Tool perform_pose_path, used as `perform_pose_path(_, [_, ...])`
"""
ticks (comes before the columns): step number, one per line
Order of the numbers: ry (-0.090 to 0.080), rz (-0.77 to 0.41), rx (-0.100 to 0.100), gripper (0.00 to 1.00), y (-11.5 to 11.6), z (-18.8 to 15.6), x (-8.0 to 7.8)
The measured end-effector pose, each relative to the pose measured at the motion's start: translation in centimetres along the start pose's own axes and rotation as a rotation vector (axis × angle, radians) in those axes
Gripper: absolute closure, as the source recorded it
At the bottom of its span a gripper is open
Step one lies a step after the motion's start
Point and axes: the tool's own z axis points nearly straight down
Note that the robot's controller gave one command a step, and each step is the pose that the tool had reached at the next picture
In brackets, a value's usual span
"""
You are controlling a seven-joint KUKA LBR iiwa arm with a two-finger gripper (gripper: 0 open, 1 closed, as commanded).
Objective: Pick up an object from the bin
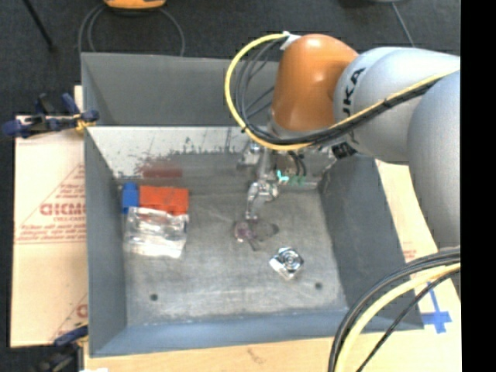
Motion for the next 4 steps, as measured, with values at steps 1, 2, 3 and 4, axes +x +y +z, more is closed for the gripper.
perform_pose_path(1, [-0.011, 0.098, -0.003, 0.00, 0.6, -3.4, 1.0])
perform_pose_path(2, [-0.010, 0.031, 0.001, 0.00, -2.1, 7.7, 5.6])
perform_pose_path(3, [-0.012, 0.031, 0.000, 1.00, -2.0, 7.3, 5.4])
perform_pose_path(4, [-0.017, 0.008, 0.002, 1.00, -2.4, -10.6, 5.0])
